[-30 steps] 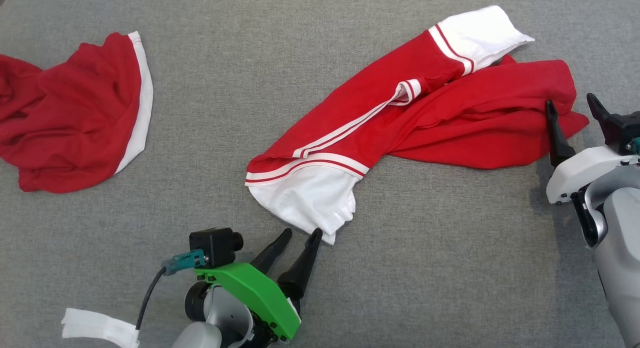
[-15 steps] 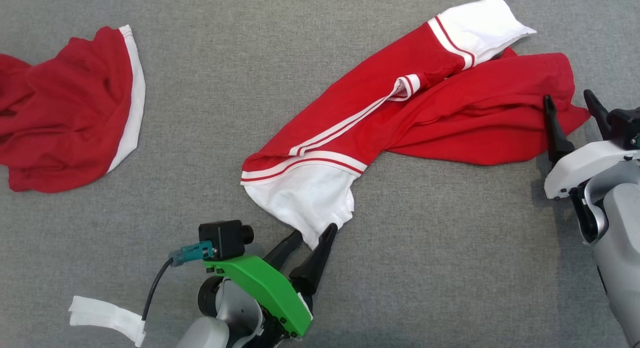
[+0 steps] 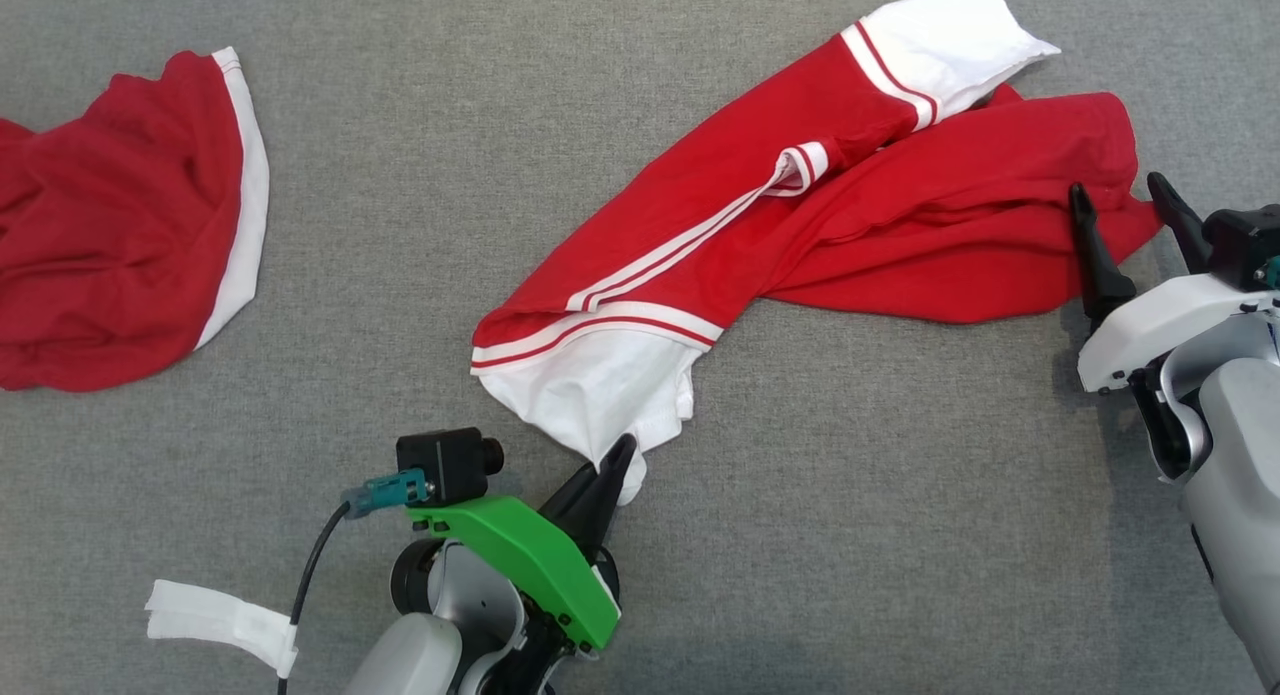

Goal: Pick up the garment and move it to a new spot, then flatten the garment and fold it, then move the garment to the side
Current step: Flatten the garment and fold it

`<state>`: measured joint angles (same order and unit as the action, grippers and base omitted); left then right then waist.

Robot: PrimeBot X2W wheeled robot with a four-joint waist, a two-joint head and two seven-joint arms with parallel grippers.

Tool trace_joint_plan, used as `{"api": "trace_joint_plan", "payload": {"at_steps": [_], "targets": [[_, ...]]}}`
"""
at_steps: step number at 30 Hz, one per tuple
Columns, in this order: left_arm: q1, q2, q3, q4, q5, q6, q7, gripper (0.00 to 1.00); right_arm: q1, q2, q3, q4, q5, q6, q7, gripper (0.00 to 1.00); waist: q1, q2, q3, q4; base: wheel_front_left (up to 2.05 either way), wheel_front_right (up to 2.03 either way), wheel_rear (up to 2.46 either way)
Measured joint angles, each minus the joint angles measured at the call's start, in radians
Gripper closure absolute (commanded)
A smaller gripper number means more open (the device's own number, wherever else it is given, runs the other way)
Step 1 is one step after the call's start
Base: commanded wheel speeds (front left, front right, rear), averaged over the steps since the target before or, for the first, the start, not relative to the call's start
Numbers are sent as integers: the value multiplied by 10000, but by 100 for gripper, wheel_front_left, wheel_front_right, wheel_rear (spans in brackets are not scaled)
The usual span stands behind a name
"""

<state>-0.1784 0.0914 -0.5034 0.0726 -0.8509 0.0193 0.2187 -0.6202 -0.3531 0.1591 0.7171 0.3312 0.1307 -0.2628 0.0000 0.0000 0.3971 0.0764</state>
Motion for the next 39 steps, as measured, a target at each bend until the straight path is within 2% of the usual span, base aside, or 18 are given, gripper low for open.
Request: {"api": "trace_joint_plan", "payload": {"at_steps": [6, 7, 9, 10, 14, 17, 18, 19, 20, 21, 27, 31, 35, 39], "targets": [[-51, -12, 25, 109, -2, -21, -100, 100, 1, -105, 378, -17, 362, 0, 0, 0, 0, 0, -11, 66, 0, 0, 0], [-51, -12, 31, 132, -2, -21, -105, 100, 4, -111, 435, -13, 420, 0, 0, 3, 0, 0, -18, 74, 0, 0, 0], [-51, -12, 31, 163, -4, -21, -138, 100, 10, -161, 529, -4, 506, 0, 0, 29, 0, 0, -31, 93, 0, 0, 0], [-51, -15, 35, 167, -4, -21, -150, 100, 13, -194, 575, 13, 571, 0, 0, 52, 0, 0, -37, 102, 0, 0, 0], [-53, -17, 50, 188, -13, -21, -190, 100, 16, -282, 711, 73, 811, 0, 0, 66, 0, 0, -55, 121, 0, 0, 0], [-63, -15, 48, 190, -13, -21, -207, 100, 15, -322, 742, 107, 982, 0, 0, 60, 0, 0, -38, 137, 0, 0, 0], [-69, -13, 48, 188, -13, -21, -221, 100, 13, -341, 748, 113, 1003, 0, 0, 65, 0, 0, -33, 144, 0, 0, 0], [-74, -12, 48, 190, -13, -21, -221, 100, 11, -355, 746, 136, 1064, 0, 0, 73, 0, 0, -30, 151, 0, 0, 0], [-76, -8, 48, 194, -13, -21, -221, 100, 11, -359, 748, 176, 1137, 0, 0, 89, 0, 0, -32, 160, 0, 0, 0], [-78, -4, 48, 198, -15, -21, -221, 100, 11, -362, 757, 207, 1185, 0, 0, 100, 0, 0, -35, 169, 0, 0, 0], [-86, 59, 138, 125, -90, -21, -268, 100, 10, -399, 859, -36, 1557, 0, 0, 100, 0, 0, -101, 181, 0, 0, 0], [-105, 188, 374, -198, -96, 8, -456, 100, 56, -548, 861, -819, 1841, 0, 0, 100, 0, 0, -288, 171, 0, 0, 0], [-106, 485, 763, -1126, -194, 121, -500, 100, 407, -844, 1024, -2345, 2849, 0, 0, 100, -1, 0, -612, 146, 0, 0, 0], [-98, 951, 1204, -2366, -272, 336, -245, 100, 820, -1484, 1233, -4489, 4784, 0, 71, 100, -1, 0, -1017, 84, 0, 0, 0]]}}
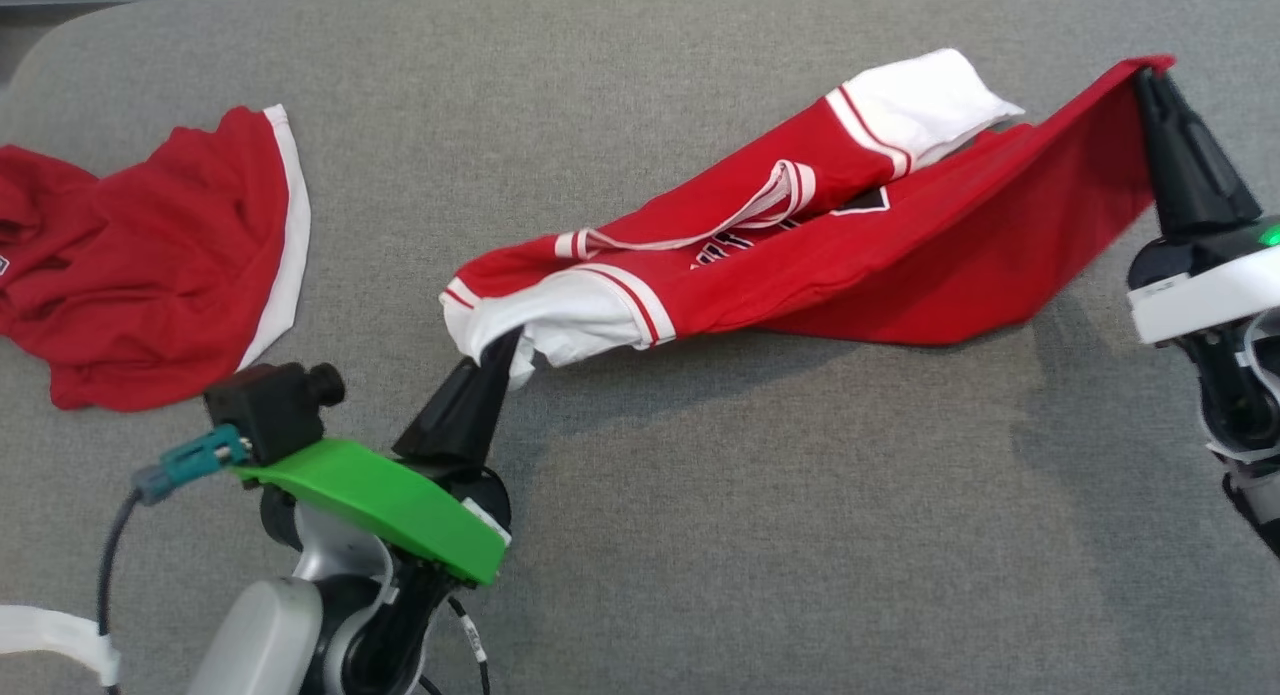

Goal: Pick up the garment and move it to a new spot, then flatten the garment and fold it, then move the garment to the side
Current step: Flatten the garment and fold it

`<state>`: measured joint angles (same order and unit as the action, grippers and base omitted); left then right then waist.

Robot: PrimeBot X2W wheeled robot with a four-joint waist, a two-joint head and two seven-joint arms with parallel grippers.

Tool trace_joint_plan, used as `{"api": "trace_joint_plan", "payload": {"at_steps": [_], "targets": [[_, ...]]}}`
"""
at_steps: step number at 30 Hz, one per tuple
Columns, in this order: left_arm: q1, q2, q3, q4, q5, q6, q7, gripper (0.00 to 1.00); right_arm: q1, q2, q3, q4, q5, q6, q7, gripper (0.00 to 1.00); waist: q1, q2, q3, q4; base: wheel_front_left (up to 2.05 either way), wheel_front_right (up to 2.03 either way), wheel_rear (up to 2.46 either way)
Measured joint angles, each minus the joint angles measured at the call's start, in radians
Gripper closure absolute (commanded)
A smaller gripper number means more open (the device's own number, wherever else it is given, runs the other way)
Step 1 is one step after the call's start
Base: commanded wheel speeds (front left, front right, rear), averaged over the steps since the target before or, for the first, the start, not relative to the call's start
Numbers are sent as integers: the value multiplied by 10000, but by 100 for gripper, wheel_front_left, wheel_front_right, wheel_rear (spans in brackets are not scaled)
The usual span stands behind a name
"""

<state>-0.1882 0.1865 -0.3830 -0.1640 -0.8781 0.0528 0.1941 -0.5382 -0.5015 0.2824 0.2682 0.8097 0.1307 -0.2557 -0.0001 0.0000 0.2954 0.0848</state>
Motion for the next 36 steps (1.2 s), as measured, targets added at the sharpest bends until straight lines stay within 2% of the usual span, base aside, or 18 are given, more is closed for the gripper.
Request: {"api": "trace_joint_plan", "payload": {"at_steps": [5, 10, 13, 14, 18, 23, 27, 32, 36], "targets": [[6, 420, 809, -1962, -362, 470, 305, 100, 669, -1193, -780, -2577, 1770, -2, 217, 100, 0, 1, -580, -141, 0, 0, 0], [-796, 1047, 1555, -3559, -750, 966, 1269, 100, 1081, -1975, -1964, -4454, 2765, -2, 698, 100, 0, 0, -1181, -290, 0, 0, 0], [-1753, 1386, 1858, -3977, -1047, 1273, 2033, 100, 1042, -2134, -2744, -5308, 3298, -2, 1177, 100, 0, 0, -1491, -379, 0, 0, 0], [-2548, 1494, 1950, -4080, -1244, 1482, 2518, 100, 912, -2148, -3216, -5714, 3618, -2, 1588, 100, 0, 0, -1640, -434, 0, 0, 0], [-4304, 1636, 2033, -3519, -1396, 1791, 3250, 100, 151, -2077, -3783, -6063, 3925, -2, 2556, 100, 0, 0, -1586, -496, 0, 0, 0], [-6365, 1624, 1873, -1756, -1202, 1810, 3517, 100, -1477, -1417, -3593, -5231, 3509, -2, 3856, 100, 0, 0, -1085, -541, 0, 0, 0], [-8320, 1467, 1732, 410, -851, 1388, 3252, 100, -3726, -337, -3032, -3425, 2433, -2, 4546, 100, 0, 0, -375, -568, 0, 0, 0], [-10690, 1277, 1360, 3536, 272, 529, 1923, 100, -6627, 1486, -2719, -568, 483, -2, 4128, 100, 2, 0, 684, -573, 0, 0, 0], [-12124, 828, 1187, 5492, 888, -96, 391, 100, -8123, 2261, -2656, 1120, -721, -2, 3173, 100, 3, 0, 1378, -648, 0, 0, 0]]}}
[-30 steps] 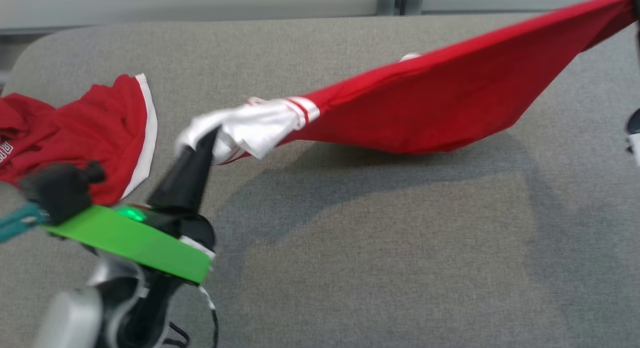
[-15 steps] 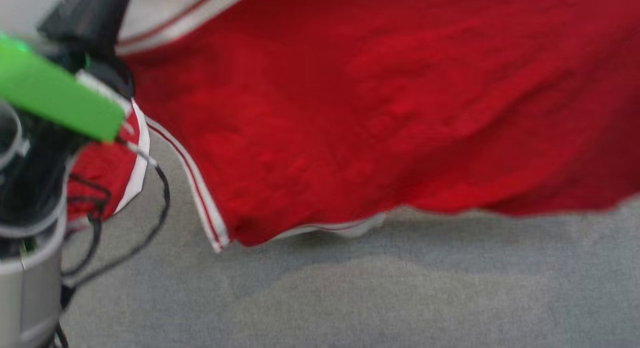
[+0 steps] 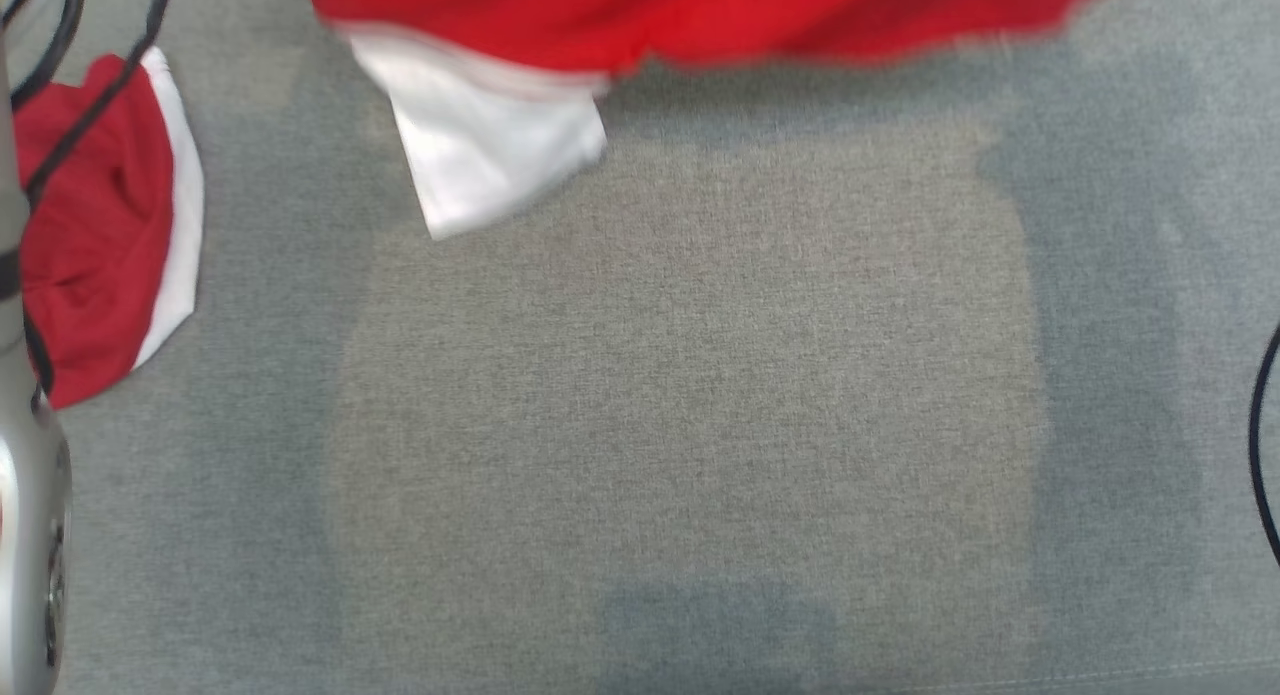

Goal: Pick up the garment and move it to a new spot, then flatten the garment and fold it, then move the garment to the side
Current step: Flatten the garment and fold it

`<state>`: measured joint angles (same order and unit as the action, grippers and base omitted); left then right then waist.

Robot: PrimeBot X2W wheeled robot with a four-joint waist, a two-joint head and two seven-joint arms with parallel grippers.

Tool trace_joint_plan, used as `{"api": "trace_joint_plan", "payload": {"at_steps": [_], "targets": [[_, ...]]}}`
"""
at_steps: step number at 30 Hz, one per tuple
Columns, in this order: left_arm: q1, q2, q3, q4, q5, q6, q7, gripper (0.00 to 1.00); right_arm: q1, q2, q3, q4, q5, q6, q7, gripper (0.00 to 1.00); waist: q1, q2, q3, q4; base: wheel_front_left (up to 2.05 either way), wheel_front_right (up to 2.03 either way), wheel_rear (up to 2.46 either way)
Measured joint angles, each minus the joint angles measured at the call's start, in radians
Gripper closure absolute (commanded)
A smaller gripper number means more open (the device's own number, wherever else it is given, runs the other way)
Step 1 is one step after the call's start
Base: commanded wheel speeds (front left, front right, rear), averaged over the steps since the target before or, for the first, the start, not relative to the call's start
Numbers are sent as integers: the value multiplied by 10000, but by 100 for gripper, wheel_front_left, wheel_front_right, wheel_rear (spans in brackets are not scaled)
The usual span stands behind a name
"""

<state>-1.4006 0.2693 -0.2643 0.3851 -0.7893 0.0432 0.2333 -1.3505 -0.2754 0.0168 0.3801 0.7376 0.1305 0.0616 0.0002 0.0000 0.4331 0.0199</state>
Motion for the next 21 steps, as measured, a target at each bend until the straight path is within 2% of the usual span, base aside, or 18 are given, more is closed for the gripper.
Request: {"api": "trace_joint_plan", "payload": {"at_steps": [1, 3, 5, 9, 14, 18, 21], "targets": [[0, 0, 0, 0, 0, 0, 0, 100, 0, 0, 0, 0, 0, 0, 0, 100, 0, 0, 0, 0, 0, 0, 0], [-542, -178, 2, 713, 221, -272, -725, 100, -373, 169, 115, 447, -230, 0, -364, 100, 0, 0, 261, -61, 0, 0, 0], [-786, -242, -117, 1216, 374, -709, -1313, 100, -442, 286, 280, 692, -203, 0, -725, 100, 0, 0, 439, -155, 0, 0, 0], [-62, -249, -445, 1651, 376, -1358, -1977, 100, 588, 134, 894, 1049, 54, 0, -1170, 100, 0, 0, 523, -410, 0, 0, 0], [3310, -194, -1089, 1266, 155, -1622, -2638, 100, 3422, -332, 1881, 1093, 834, 0, -1569, 100, -1, 0, 185, -588, 0, 0, 0], [6270, -184, -1239, 949, -313, -1662, -3191, 100, 5556, -558, 2585, 1162, 1461, 0, -2017, 100, -1, 0, -161, -633, 0, 0, 0], [7778, -261, -1235, 541, -552, -1599, -3570, 100, 6572, -717, 2815, 1177, 1941, 0, -2454, 100, -2, 0, -407, -656, 0, 0, 0]]}}
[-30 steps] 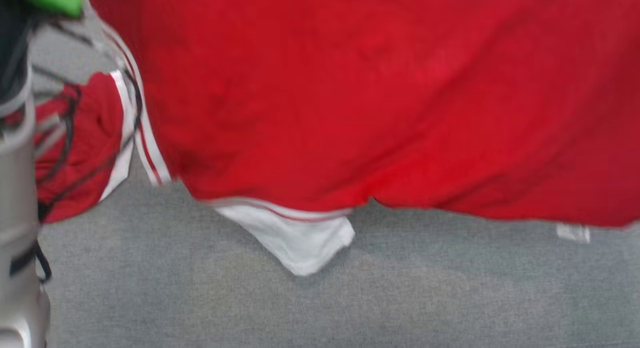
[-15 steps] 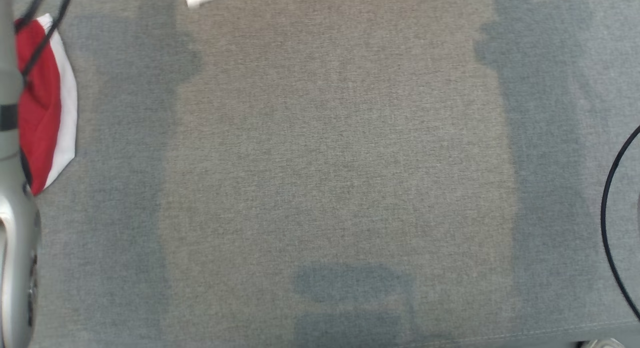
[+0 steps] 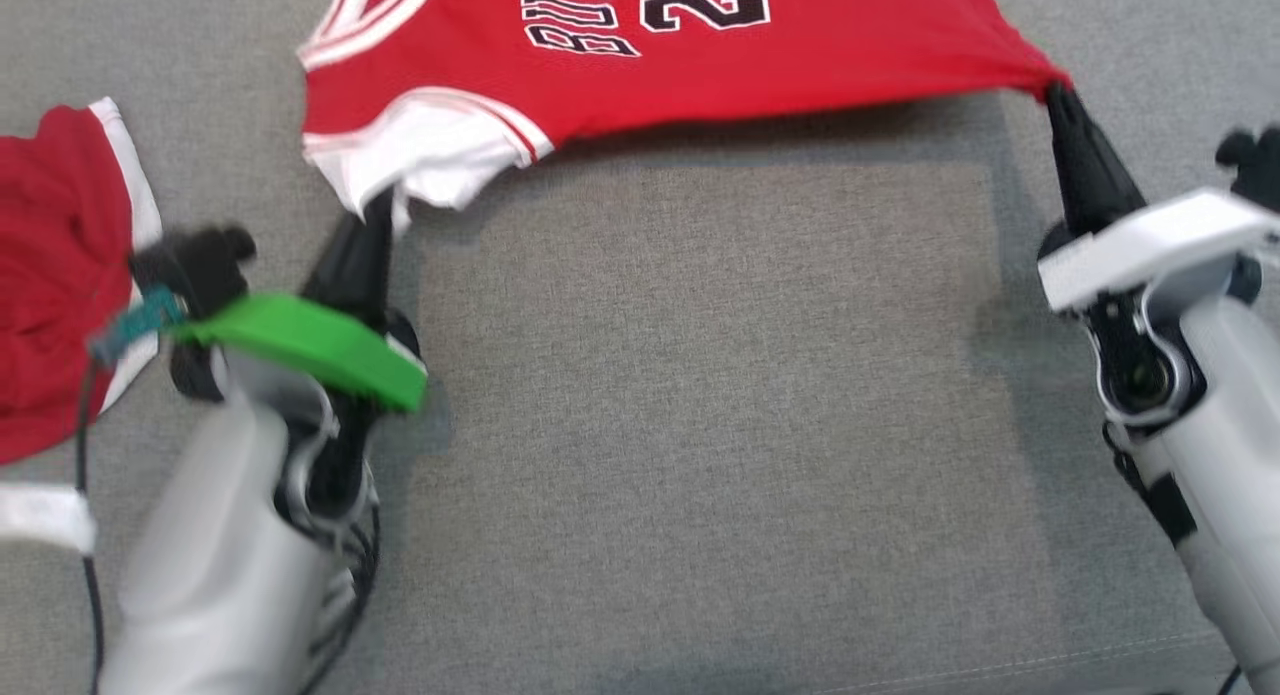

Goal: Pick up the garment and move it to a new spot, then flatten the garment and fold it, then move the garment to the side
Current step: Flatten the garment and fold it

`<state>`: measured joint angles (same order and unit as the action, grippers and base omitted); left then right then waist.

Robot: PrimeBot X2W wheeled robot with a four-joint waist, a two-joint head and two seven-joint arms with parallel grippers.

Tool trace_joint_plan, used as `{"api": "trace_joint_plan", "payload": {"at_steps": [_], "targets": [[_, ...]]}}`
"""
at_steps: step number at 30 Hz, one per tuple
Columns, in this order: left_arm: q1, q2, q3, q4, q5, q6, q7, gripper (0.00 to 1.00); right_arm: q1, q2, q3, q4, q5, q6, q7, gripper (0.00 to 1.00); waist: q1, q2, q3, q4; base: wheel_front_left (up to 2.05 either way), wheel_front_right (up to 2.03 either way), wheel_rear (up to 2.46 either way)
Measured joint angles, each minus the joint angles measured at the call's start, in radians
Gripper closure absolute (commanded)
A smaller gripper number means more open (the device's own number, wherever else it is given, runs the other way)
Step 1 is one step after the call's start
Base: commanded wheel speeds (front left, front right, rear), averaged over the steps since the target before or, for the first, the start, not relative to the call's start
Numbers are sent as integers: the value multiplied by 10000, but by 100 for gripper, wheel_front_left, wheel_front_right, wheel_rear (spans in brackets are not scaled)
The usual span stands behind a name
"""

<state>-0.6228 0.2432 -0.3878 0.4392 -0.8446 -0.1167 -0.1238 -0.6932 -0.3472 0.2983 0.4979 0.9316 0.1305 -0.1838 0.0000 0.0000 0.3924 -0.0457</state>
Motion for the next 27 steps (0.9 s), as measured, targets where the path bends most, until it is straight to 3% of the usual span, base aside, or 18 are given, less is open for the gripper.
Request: {"api": "trace_joint_plan", "payload": {"at_steps": [7, 12, 18, 22, 27], "targets": [[2879, -201, -326, -1482, -151, 522, -481, 100, 2020, -700, 278, -568, 725, 0, -520, 100, -1, 0, -751, 61, 0, 0, 0], [4836, -192, -514, -2543, -65, 1244, -685, 100, 3501, -1304, 437, -1055, 832, 2, -619, 100, -1, 0, -1382, 141, 0, 0, 0], [6845, -403, -811, -3475, -324, 1772, -700, 100, 5763, -1881, 349, -1442, 978, 4, -654, 100, -2, 0, -1977, 396, 0, 0, 0], [7408, -324, -959, -4186, -345, 2002, -533, 100, 6869, -2067, 17, -2056, 1139, 4, -690, 100, -2, 0, -2014, 628, 0, 0, 0], [7135, 282, -968, -5302, -173, 2437, 372, 100, 6892, -1964, -242, -2978, 1218, 2, -581, 100, -1, 0, -1735, 622, 0, 0, 0]]}}
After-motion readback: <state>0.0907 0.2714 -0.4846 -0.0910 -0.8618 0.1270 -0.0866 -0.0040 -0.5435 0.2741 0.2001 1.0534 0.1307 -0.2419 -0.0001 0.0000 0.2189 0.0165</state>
